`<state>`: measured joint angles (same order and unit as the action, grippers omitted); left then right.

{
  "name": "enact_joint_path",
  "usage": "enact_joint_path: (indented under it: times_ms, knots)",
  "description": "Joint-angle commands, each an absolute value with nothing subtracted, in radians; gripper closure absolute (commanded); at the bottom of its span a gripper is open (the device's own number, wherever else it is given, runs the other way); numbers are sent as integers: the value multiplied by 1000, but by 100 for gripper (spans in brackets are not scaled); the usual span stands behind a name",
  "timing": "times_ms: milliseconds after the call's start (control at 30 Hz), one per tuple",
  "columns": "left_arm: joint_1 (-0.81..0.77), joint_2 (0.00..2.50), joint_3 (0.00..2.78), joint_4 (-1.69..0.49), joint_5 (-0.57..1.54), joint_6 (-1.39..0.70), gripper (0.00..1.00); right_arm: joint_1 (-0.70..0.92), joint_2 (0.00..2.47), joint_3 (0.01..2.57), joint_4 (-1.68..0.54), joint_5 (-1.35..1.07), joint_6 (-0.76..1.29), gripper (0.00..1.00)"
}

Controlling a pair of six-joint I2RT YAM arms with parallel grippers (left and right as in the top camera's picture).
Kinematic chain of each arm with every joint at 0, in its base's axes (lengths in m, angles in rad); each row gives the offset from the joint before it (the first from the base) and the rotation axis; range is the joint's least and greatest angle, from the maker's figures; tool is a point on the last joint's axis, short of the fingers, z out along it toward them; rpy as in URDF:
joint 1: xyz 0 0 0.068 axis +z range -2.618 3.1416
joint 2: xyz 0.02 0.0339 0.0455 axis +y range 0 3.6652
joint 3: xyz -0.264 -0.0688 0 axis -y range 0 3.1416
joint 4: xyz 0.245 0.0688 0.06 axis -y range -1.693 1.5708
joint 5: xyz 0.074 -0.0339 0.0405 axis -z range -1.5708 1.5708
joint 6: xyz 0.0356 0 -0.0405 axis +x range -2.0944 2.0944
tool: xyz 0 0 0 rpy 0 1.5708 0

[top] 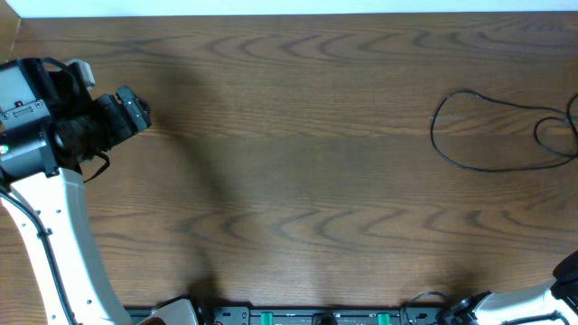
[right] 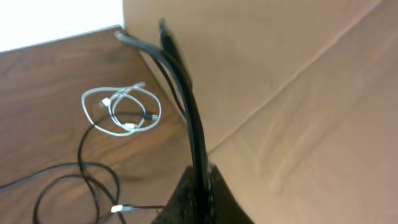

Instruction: Untangle cables

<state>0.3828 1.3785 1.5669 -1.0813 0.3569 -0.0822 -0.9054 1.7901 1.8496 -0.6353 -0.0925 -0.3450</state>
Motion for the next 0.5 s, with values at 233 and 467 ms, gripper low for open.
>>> enact_joint_path:
  times_ms: [233, 467]
  knots:
    - [385, 1380, 1573, -1097, 347, -83, 7, -911, 1769, 1580, -451, -61, -299, 23]
    - [385, 1380, 1573, -1100, 348, -83, 7, -850, 1707, 1623, -517, -231, -297, 1]
